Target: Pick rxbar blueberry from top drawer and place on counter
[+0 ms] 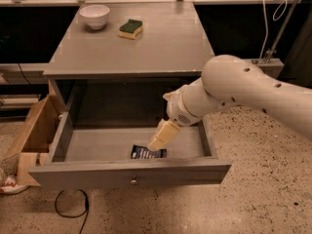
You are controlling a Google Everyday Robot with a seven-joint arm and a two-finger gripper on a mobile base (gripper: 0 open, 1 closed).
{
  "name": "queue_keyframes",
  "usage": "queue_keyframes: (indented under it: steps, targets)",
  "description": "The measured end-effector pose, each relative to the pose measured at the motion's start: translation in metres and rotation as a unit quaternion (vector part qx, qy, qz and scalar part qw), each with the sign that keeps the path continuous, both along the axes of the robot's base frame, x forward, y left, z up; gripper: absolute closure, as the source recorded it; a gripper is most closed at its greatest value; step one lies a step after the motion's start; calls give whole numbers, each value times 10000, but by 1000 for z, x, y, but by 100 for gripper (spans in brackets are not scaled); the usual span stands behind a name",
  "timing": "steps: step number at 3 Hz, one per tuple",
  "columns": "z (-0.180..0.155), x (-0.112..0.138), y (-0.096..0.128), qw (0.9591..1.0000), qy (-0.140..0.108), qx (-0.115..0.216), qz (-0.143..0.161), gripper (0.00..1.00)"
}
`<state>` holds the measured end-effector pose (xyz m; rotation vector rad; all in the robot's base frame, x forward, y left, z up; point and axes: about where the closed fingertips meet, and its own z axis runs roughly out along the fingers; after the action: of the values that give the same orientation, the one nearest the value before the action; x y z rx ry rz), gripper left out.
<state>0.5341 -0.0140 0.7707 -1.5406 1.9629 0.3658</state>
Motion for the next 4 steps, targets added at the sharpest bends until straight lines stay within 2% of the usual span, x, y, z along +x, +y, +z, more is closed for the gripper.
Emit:
queue_keyframes:
  steps: [1,2,3,4]
  targets:
    - [-37,40,10,9998,-12,187,-25,0]
    - [-68,58,23,9998,174,52,37,0]
    - [-106,65,39,9982,417,-409,105,0]
    - [-128,61,53,9952,521,-806,196,0]
